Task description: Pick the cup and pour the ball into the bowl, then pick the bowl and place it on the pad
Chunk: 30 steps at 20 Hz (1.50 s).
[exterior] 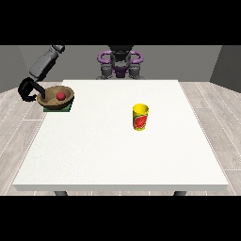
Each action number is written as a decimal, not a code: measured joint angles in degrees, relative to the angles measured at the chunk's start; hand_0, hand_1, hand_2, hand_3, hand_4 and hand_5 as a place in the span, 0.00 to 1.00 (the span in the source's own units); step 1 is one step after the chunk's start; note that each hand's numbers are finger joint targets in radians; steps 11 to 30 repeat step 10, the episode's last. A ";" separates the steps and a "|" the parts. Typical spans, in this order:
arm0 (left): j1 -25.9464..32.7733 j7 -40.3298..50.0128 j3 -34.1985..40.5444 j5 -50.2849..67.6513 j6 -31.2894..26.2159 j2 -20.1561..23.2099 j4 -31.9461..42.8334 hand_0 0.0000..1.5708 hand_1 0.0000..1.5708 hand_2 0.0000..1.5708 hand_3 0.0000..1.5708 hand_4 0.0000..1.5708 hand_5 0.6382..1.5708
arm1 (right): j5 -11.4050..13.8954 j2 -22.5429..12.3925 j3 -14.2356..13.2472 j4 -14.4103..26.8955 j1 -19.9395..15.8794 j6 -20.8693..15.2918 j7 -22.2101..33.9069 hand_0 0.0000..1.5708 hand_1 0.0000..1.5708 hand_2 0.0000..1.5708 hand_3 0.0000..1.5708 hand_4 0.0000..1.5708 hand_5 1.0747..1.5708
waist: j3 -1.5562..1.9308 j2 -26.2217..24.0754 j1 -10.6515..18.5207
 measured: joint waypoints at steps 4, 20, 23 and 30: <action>0.18 1.85 0.38 1.39 0.60 0.51 -2.20 0.00 0.00 0.00 0.00 0.00 0.94 | -0.44 -1.92 -0.89 1.61 -1.09 0.19 0.53 0.40 0.40 0.34 0.52 0.00 0.90 | 0.01 0.34 0.47; 1.70 1.01 0.52 1.64 -0.12 0.41 -1.10 0.00 0.00 0.00 0.00 0.00 0.94 | -1.77 -5.30 -1.81 1.31 -3.59 2.97 3.33 0.09 0.09 0.18 0.24 0.00 0.79 | -0.04 -0.56 -0.11; 1.70 1.01 0.52 1.64 -0.12 0.41 -1.10 0.00 0.00 0.00 0.00 0.00 0.94 | -1.77 -5.30 -1.81 1.31 -3.59 2.97 3.33 0.09 0.09 0.18 0.24 0.00 0.79 | -0.04 -0.56 -0.11; 1.70 1.01 0.52 1.64 -0.12 0.41 -1.10 0.00 0.00 0.00 0.00 0.00 0.94 | -1.77 -5.30 -1.81 1.31 -3.59 2.97 3.33 0.09 0.09 0.18 0.24 0.00 0.79 | -0.04 -0.56 -0.11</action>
